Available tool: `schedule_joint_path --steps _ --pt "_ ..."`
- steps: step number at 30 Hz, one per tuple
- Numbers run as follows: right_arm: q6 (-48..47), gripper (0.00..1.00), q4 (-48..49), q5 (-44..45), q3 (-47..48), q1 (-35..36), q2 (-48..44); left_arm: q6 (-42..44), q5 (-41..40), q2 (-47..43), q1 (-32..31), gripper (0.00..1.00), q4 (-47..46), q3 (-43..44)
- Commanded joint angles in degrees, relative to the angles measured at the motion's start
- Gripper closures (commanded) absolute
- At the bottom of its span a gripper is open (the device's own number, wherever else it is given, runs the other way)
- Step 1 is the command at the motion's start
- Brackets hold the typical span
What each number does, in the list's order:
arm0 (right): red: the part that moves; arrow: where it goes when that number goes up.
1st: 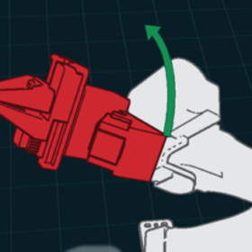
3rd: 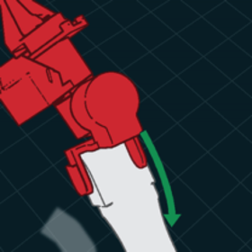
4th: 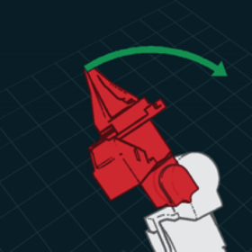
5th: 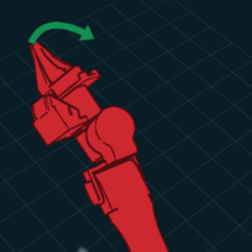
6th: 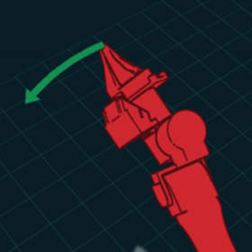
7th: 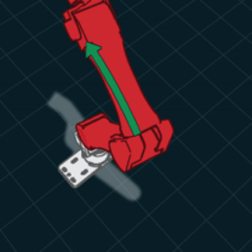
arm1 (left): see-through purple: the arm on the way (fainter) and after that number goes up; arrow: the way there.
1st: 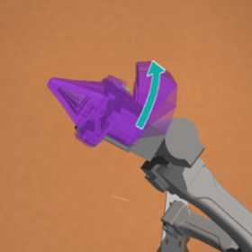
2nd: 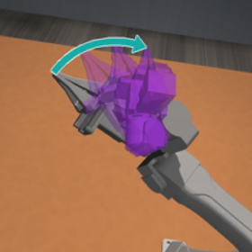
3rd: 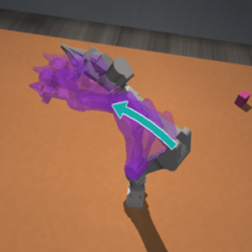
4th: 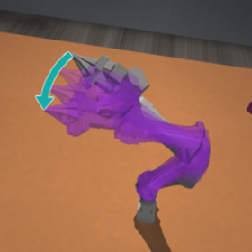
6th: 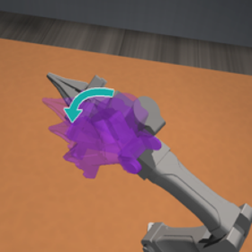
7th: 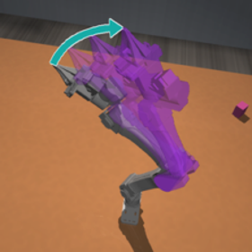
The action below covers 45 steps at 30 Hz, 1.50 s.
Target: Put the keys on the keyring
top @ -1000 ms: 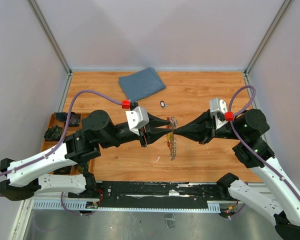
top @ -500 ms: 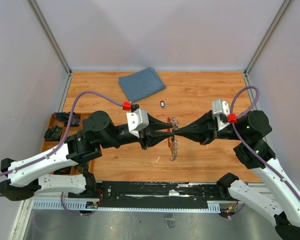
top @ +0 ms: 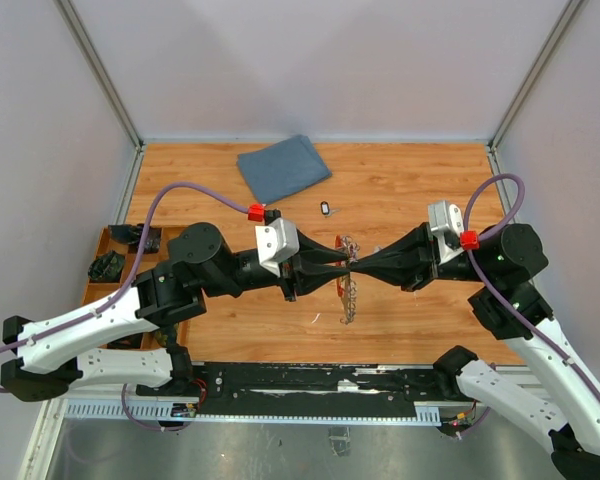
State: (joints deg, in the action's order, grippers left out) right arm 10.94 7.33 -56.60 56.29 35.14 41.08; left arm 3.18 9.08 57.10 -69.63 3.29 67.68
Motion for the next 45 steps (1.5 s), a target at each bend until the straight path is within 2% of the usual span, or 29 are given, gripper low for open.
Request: schedule_joint_path --steps 1,5,10,11,18,23,29,45 --pt "0.7 0.99 3.6 -0.8 1.3 1.1 -0.9 -0.6 1.5 0.7 -0.5 0.71 -2.3 -0.1" --pt "0.2 0.99 2.8 -0.7 1.3 1.3 -0.9 -0.9 2.3 1.4 -0.6 0.77 -2.6 0.2" --pt "-1.0 0.99 1.2 -0.2 1.2 1.4 -1.2 -0.8 2.5 2.0 -0.6 0.99 -2.4 0.7" --pt "-1.5 0.98 0.4 -0.3 1.4 1.4 -1.2 -0.7 2.3 2.0 -0.6 0.99 -2.2 0.8" --pt "-14.8 0.75 -22.0 0.8 9.2 1.4 -0.4 2.5 0.8 2.5 -0.5 0.99 4.4 3.7" --pt "-21.0 0.72 -33.4 0.6 13.7 1.4 1.5 6.1 0.5 4.0 -0.5 0.99 12.3 7.1" --pt "-23.2 0.71 -37.2 -0.9 15.1 1.4 3.0 9.1 1.3 5.7 -0.6 0.99 17.3 9.8" --pt "-24.1 0.67 -37.2 1.4 14.3 1.4 5.8 11.5 4.0 7.3 -0.6 0.99 19.6 11.6"
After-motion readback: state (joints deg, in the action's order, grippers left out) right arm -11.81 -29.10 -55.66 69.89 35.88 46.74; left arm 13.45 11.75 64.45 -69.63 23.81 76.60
